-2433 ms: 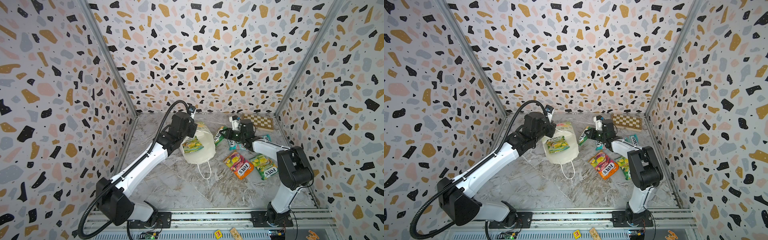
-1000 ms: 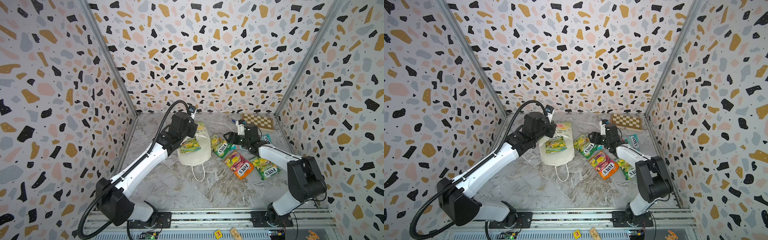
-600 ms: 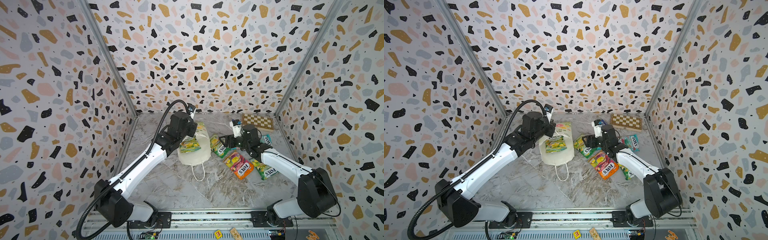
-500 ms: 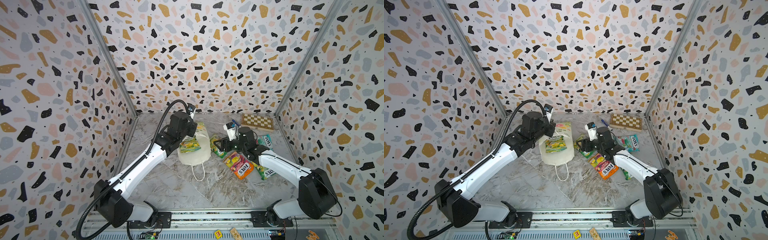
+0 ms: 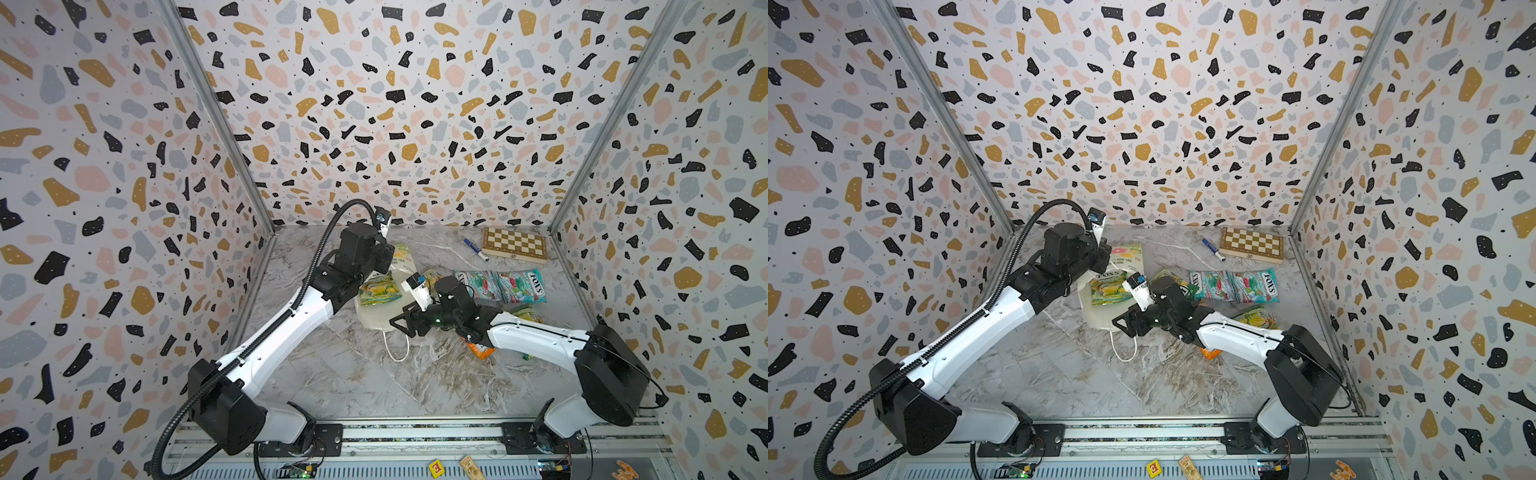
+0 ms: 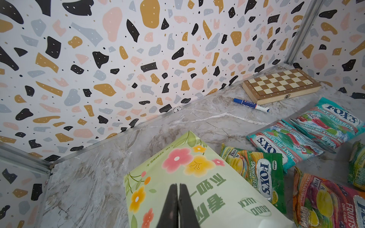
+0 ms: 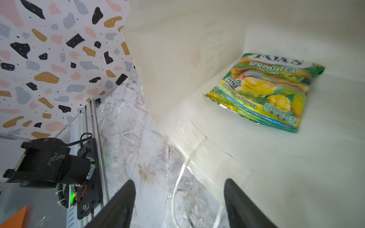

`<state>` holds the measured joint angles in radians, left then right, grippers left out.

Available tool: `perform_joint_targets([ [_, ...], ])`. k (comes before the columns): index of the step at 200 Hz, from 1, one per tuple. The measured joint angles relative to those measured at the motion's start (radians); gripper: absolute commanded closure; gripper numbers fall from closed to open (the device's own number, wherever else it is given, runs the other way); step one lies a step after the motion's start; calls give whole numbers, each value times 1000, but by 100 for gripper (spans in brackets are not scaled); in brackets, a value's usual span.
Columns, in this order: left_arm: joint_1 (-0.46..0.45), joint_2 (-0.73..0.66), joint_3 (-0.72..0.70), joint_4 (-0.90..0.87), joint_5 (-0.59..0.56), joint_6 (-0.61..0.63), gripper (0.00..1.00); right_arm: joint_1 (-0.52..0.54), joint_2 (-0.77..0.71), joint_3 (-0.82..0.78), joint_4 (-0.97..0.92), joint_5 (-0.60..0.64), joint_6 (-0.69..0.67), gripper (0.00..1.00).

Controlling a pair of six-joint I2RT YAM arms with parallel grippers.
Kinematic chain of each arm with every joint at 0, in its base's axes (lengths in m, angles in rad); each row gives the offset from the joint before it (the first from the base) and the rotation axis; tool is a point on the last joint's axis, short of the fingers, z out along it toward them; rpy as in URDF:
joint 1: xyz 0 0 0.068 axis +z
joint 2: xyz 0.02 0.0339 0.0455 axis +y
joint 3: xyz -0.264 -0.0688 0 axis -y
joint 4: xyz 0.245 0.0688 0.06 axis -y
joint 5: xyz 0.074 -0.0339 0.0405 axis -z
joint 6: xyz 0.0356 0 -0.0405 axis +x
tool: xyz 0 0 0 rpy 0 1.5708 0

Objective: Take the snacks out of the paper bag
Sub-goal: Rotate the paper bag to distract.

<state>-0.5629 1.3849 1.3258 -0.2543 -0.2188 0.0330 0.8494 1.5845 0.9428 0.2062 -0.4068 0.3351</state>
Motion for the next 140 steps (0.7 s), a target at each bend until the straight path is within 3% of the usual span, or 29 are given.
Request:
perform_joint_targets([
  [89,0,-1,0,1,0,0,100,47,171,117,-3,87,25,30],
  [140,0,-2,0,5,0,0,100,56,235,192,-86,211,-44,31],
])
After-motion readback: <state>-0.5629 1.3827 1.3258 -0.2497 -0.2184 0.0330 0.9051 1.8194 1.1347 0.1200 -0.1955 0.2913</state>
